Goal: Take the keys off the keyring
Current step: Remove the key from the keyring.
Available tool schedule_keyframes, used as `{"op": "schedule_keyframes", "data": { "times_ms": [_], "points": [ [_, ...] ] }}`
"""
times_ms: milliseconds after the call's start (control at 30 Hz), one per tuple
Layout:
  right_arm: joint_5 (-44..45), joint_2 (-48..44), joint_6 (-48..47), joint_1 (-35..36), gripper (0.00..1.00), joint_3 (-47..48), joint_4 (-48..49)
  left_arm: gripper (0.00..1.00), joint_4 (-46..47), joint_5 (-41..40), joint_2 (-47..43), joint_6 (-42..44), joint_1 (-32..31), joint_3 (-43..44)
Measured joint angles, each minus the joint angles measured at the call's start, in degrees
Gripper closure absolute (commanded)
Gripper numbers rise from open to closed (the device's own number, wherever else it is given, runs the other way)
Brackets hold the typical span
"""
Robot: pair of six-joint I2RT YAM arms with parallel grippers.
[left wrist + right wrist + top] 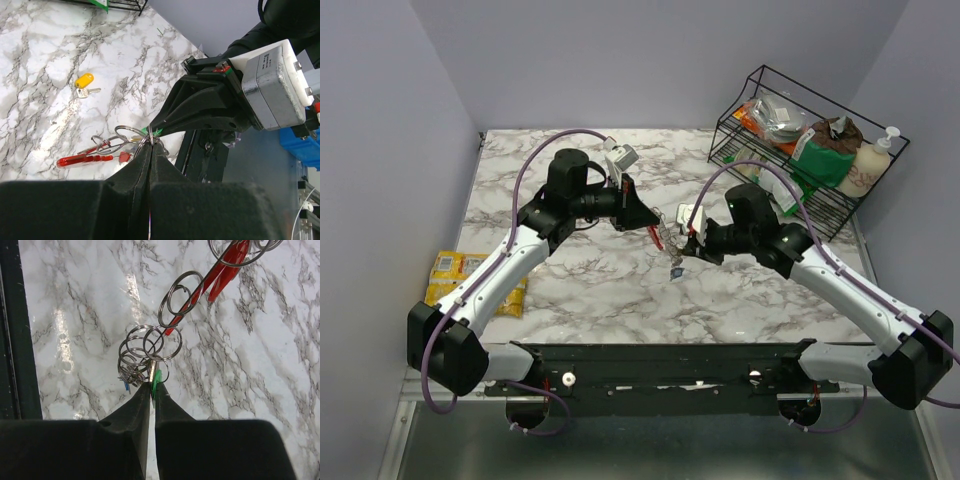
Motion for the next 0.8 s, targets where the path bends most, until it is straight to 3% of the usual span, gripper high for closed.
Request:
{"op": "schedule_keyframes", "data": {
  "times_ms": [300,800],
  "points": [
    [-2.6,1.7,4.9,0.0,0.80,0.0,2.9,1.00,1.1,1.5,-0.4,-0.9,0.1,-0.6],
    [-3.2,3.3,8.4,0.0,0.76,-0.5,8.7,1.00,2.4,4.0,0.2,-2.5,0.1,-1.2]
  ]
}}
